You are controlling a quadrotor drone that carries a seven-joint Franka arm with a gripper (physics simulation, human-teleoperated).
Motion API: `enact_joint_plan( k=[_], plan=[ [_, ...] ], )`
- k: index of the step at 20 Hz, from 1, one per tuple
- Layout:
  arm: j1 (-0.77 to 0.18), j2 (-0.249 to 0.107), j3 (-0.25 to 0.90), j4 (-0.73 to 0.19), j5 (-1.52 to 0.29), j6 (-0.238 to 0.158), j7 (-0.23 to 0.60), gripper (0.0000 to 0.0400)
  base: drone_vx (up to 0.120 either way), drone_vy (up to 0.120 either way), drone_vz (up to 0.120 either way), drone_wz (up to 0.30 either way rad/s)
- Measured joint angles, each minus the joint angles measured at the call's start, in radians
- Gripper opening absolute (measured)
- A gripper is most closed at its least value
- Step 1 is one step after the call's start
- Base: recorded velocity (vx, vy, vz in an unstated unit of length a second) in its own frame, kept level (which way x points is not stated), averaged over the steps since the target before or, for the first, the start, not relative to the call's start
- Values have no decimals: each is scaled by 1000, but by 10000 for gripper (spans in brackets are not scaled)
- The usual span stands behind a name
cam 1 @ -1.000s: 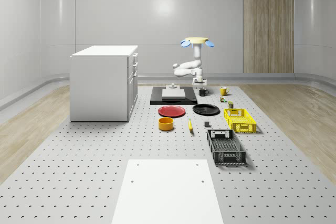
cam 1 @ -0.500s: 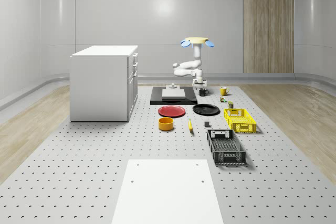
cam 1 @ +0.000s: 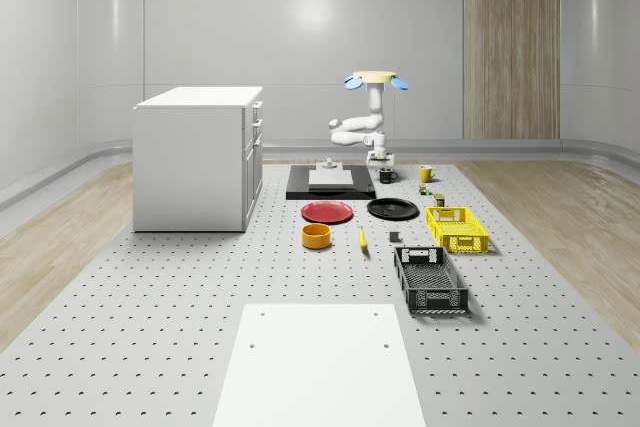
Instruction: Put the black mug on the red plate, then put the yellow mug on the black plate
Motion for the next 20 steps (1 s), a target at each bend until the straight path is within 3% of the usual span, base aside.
enact_joint_plan(
  k=[3,6,10,16,20],
  plan=[
    [-2,-6,1,1,2,6,2,165,0,0,0,0],
    [-5,-12,2,1,5,11,4,136,0,0,0,0],
    [-8,-15,30,-5,33,5,10,120,0,0,0,0],
    [-14,-19,105,-19,107,-15,23,112,0,0,120,0],
    [-19,-27,132,-23,135,-15,29,111,120,-120,120,0]
  ],
)
